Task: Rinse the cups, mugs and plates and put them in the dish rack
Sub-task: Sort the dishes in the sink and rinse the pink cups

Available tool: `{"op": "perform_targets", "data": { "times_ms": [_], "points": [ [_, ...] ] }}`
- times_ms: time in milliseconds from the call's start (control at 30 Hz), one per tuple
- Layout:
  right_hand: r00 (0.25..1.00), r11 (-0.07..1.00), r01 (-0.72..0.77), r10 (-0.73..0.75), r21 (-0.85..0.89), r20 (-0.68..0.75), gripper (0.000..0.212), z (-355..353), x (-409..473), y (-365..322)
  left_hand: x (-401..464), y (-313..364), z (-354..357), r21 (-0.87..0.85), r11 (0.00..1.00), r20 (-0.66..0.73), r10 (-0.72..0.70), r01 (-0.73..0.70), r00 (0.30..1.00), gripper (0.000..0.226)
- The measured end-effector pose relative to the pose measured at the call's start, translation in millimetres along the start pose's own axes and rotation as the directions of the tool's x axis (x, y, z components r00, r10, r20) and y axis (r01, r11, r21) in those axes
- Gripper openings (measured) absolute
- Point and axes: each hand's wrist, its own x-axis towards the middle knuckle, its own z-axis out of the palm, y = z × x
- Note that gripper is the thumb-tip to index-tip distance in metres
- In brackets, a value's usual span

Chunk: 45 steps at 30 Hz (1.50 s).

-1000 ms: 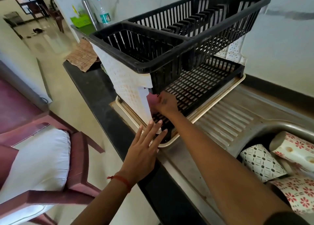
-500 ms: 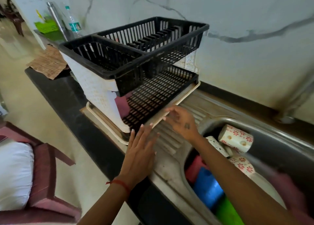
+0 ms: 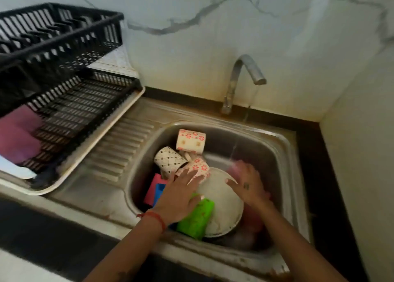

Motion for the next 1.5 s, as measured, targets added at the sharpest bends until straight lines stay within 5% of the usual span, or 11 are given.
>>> {"op": "perform_targets", "data": {
  "times_ms": [67, 133, 267, 433, 567, 733, 933, 1167, 1333, 1433, 1500],
  "points": [
    [0.991, 0.992, -0.086, 0.094, -0.089, 0.092, 0.071, -1.9, -8.1, 24.9, 10.9, 20.6, 6.0, 0.008, 0.999, 0.095, 0.05, -0.051, 0.994, 0.06],
    [0.976, 0.975, -0.149, 0.172, -0.164, 0.137, 0.049, -3.6, -14.1, 35.6, 18.7, 33.1, 10.7, 0.0, 0.997, 0.192, 0.07, -0.072, 0.979, 0.059],
    [0.962, 0.961, -0.078, 0.143, -0.266, 0.233, 0.032, -5.3, -22.3, 36.3, 20.9, 38.8, 19.6, -0.007, 0.996, 0.332, 0.091, -0.094, 0.939, 0.058],
    [0.952, 0.973, -0.087, 0.144, -0.212, 0.269, 0.031, -22.8, -20.4, 34.3, 21.5, 34.7, 19.1, -0.06, 0.994, 0.356, 0.109, -0.094, 0.928, 0.056],
    [0.969, 0.997, -0.081, 0.079, -0.001, 0.235, 0.029, -50.3, -18.3, 27.8, 36.4, 39.5, 7.5, -0.284, 0.958, 0.354, 0.135, -0.03, 0.925, 0.062],
    [0.991, 0.892, 0.053, -0.103, 0.448, 0.089, 0.014, -82.4, -8.8, 7.1, 69.7, 54.5, -18.0, -0.726, 0.685, 0.205, 0.138, 0.056, 0.969, 0.095],
    [0.906, 0.897, 0.399, -0.352, 0.192, -0.236, 0.024, -93.8, 24.5, -32.4, 126.0, 47.4, -60.5, -0.917, 0.395, -0.037, 0.057, -0.057, 0.998, 0.106],
    [0.909, 0.91, 0.384, -0.402, -0.154, -0.108, 0.036, -113.9, 45.9, -37.9, 185.0, 34.9, -95.7, -0.623, 0.715, -0.372, 0.085, -0.317, 0.924, 0.089],
    [0.97, 0.883, 0.229, -0.244, -0.409, 0.016, 0.052, -121.0, 57.6, -51.5, 196.4, 41.5, -89.3, -0.421, 0.825, -0.532, 0.112, -0.377, 0.839, 0.081],
    [0.996, 0.995, 0.086, -0.085, 0.05, -0.021, 0.045, -110.7, 63.7, -72.2, 196.2, 43.1, -88.3, -0.377, 0.808, -0.557, 0.192, -0.452, 0.808, 0.077],
    [0.999, 0.932, 0.036, -0.033, 0.361, -0.014, 0.049, -107.3, 57.5, -74.4, 197.1, 39.0, -91.9, -0.315, 0.808, -0.54, 0.28, -0.498, 0.794, 0.082]
  ]
}}
